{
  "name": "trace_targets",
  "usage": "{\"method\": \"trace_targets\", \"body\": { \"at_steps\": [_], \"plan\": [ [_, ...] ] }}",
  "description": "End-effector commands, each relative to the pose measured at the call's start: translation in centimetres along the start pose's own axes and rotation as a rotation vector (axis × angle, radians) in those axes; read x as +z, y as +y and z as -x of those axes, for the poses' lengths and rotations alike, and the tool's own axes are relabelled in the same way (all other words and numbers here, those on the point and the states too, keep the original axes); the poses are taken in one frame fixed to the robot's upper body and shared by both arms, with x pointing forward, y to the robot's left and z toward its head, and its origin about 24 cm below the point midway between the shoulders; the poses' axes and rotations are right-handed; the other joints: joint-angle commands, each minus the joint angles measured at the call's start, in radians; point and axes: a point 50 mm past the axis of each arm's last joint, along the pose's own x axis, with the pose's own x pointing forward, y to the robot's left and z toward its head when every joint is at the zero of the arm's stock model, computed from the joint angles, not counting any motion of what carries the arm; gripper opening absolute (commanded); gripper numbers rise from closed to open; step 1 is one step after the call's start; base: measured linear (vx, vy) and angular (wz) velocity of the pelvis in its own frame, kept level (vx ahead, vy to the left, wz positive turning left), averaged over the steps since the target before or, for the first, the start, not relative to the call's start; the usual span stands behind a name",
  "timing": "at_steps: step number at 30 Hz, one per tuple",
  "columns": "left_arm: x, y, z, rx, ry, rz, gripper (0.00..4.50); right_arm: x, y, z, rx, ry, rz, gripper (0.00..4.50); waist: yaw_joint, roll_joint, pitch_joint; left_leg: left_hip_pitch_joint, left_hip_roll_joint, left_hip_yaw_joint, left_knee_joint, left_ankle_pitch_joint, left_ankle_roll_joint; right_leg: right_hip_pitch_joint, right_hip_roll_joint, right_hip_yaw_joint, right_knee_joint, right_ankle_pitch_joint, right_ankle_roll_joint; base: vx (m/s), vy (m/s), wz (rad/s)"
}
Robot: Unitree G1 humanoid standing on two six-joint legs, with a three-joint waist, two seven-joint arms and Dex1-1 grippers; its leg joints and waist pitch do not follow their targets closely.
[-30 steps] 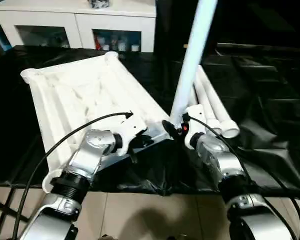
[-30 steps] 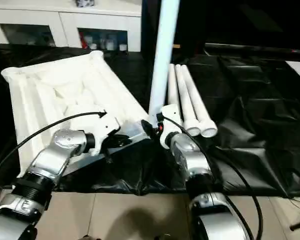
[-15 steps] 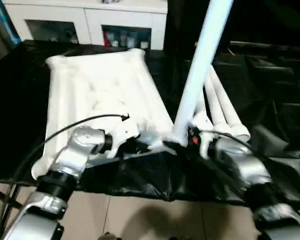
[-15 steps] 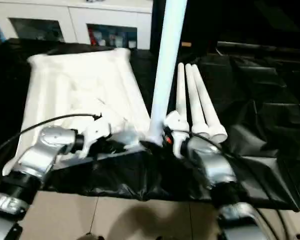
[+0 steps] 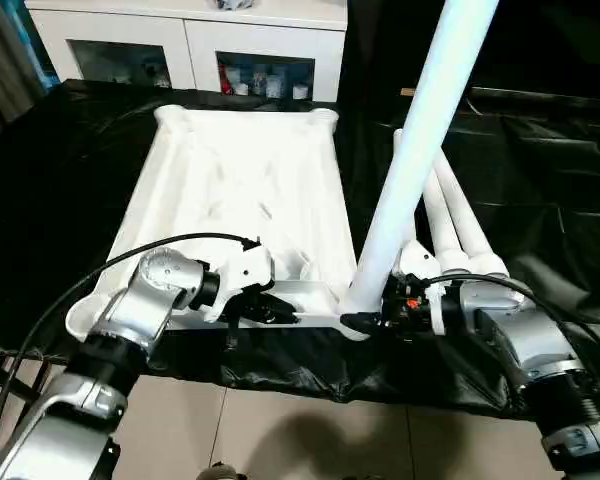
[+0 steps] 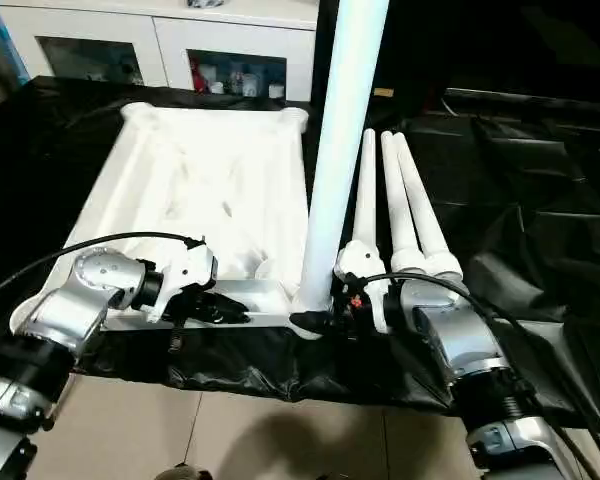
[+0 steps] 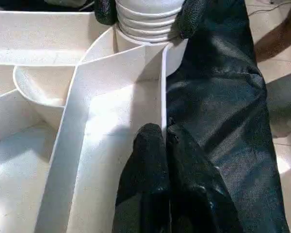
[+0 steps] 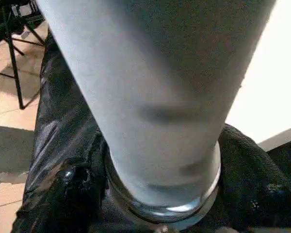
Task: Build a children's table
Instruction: Rotate leg to tighten
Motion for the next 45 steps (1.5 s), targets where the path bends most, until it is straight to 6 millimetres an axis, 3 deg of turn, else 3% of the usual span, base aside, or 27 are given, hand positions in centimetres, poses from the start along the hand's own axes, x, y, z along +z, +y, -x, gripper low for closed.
{"method": "trace_targets", "body": {
  "at_steps": [1,5,8,9,12,16,20,21,22,25,28,29,31,33,35,36,40,42,45],
  "plan": [
    [0.0,0.0,-1.1,-0.005,0.025,0.003,0.00,0.3,2.3,-2.2,0.205,-0.008,0.014,2.82,-0.003,-0.001,-0.058,0.005,0.044,-0.011,-0.064,-0.248,0.038,0.043,-0.069,0.049,-0.077,-0.305,-0.194,0.000,0.000,0.00],
    [-0.1,-0.2,-1.1,-0.006,0.009,0.017,0.00,0.4,2.4,-2.7,0.179,-0.044,-0.023,2.78,-0.002,-0.002,-0.057,0.004,0.044,-0.011,-0.064,-0.243,0.040,0.043,-0.070,0.049,-0.077,-0.317,-0.189,0.000,0.000,0.00],
    [0.0,-0.2,-1.5,0.031,-0.013,0.051,0.00,0.6,0.9,-3.8,-0.035,-0.112,-0.089,2.78,-0.008,-0.002,-0.054,0.005,0.042,-0.013,-0.067,-0.263,0.026,0.039,-0.072,0.048,-0.083,-0.368,-0.178,0.000,0.000,0.00],
    [0.2,-0.2,-1.7,0.051,-0.023,0.061,0.00,0.6,0.2,-4.3,-0.129,-0.126,-0.114,2.77,-0.012,-0.003,-0.054,0.004,0.042,-0.013,-0.068,-0.267,0.020,0.039,-0.073,0.049,-0.082,-0.376,-0.175,0.000,0.000,0.00],
    [0.4,-0.3,-2.2,0.092,-0.037,0.081,0.00,0.5,-1.0,-5.2,-0.314,-0.144,-0.174,2.76,-0.039,0.004,-0.047,0.004,0.040,-0.028,-0.077,-0.333,-0.019,0.036,-0.078,0.043,-0.095,-0.519,-0.134,0.000,0.000,0.00],
    [0.9,-0.7,-3.0,0.150,-0.048,0.104,0.00,0.4,-1.5,-6.2,-0.465,-0.167,-0.245,2.76,-0.060,0.004,-0.046,0.004,0.038,-0.029,-0.075,-0.361,-0.016,0.030,-0.074,0.044,-0.102,-0.525,-0.130,0.000,0.000,0.00],
    [2.1,-2.1,-4.1,0.185,-0.088,0.133,0.00,0.3,-1.4,-7.1,-0.565,-0.185,-0.271,2.76,-0.061,0.004,-0.047,0.008,0.036,-0.024,-0.073,-0.362,-0.002,0.026,-0.068,0.046,-0.104,-0.502,-0.133,0.000,0.000,0.00],
    [2.3,-2.4,-4.3,0.186,-0.095,0.140,0.00,0.3,-1.4,-7.2,-0.575,-0.193,-0.281,2.76,-0.062,-0.001,-0.049,0.007,0.041,-0.024,-0.074,-0.354,-0.005,0.029,-0.072,0.049,-0.097,-0.478,-0.141,0.000,0.000,0.00],
    [2.3,-2.5,-4.3,0.188,-0.097,0.143,0.00,0.4,-1.4,-7.3,-0.574,-0.197,-0.283,2.76,-0.065,0.003,-0.046,-0.003,0.039,-0.026,-0.078,-0.343,-0.001,0.033,-0.068,0.046,-0.095,-0.465,-0.146,0.000,0.000,0.00],
    [2.2,-2.6,-4.4,0.190,-0.095,0.146,0.00,0.5,-1.4,-7.4,-0.573,-0.196,-0.265,2.75,-0.062,0.003,-0.049,0.004,0.037,-0.023,-0.074,-0.348,0.004,0.027,-0.066,0.049,-0.099,-0.452,-0.144,0.000,0.000,0.00],
    [1.9,-2.4,-4.3,0.199,-0.078,0.143,0.00,0.6,-1.7,-7.3,-0.591,-0.216,-0.264,2.75,-0.062,0.004,-0.050,0.003,0.036,-0.021,-0.074,-0.341,0.007,0.030,-0.064,0.049,-0.093,-0.406,-0.158,0.000,0.000,0.00],
    [1.9,-2.4,-4.2,0.202,-0.073,0.141,0.00,0.7,-1.7,-7.2,-0.583,-0.221,-0.264,3.31,-0.062,0.005,-0.050,0.002,0.036,-0.022,-0.075,-0.341,0.007,0.031,-0.064,0.049,-0.093,-0.401,-0.160,0.000,0.000,0.00],
    [1.8,-2.3,-4.0,0.211,-0.061,0.145,0.00,1.0,-1.8,-6.9,-0.578,-0.215,-0.218,3.45,-0.060,0.012,-0.054,0.006,0.036,-0.022,-0.074,-0.344,0.003,0.031,-0.065,0.049,-0.092,-0.400,-0.162,0.000,0.000,0.00],
    [1.6,-2.1,-3.8,0.225,-0.048,0.142,0.00,1.3,-1.8,-6.6,-0.572,-0.217,-0.178,3.65,-0.053,0.011,-0.056,0.015,0.038,-0.015,-0.069,-0.328,0.005,0.024,-0.062,0.053,-0.090,-0.342,-0.184,0.000,0.000,0.00],
    [1.6,-2.1,-3.7,0.238,-0.041,0.151,0.00,1.5,-1.7,-6.2,-0.551,-0.222,-0.152,3.65,-0.051,0.012,-0.060,0.005,0.037,-0.013,-0.069,-0.294,0.014,0.038,-0.060,0.052,-0.079,-0.283,-0.200,0.000,0.000,0.00],
    [1.5,-2.0,-3.6,0.252,-0.033,0.153,0.00,1.5,-1.6,-5.6,-0.548,-0.222,-0.129,3.65,-0.048,0.016,-0.063,0.003,0.038,-0.014,-0.068,-0.268,0.016,0.041,-0.061,0.052,-0.075,-0.256,-0.200,0.000,0.000,0.00],
    [1.4,-1.8,-3.5,0.264,-0.025,0.154,0.00,1.6,-1.5,-4.5,-0.551,-0.211,-0.070,3.65,-0.039,0.014,-0.068,0.001,0.038,-0.012,-0.064,-0.221,0.026,0.046,-0.059,0.051,-0.068,-0.178,-0.210,0.000,0.000,0.00],
    [1.2,-1.6,-3.4,0.286,-0.014,0.155,0.00,1.7,-1.4,-3.3,-0.549,-0.201,-0.027,3.65,-0.036,0.019,-0.066,0.002,0.036,-0.011,-0.063,-0.229,0.025,0.047,-0.059,0.051,-0.071,-0.193,-0.205,0.000,0.000,0.00],
    [0.9,-1.2,-3.3,0.321,0.006,0.163,0.00,2.2,-0.9,-1.4,-0.518,-0.207,0.025,3.65,-0.024,0.016,-0.066,0.005,0.037,-0.010,-0.062,-0.230,0.033,0.047,-0.056,0.052,-0.074,-0.197,-0.191,0.000,0.000,0.00]
  ]
}}
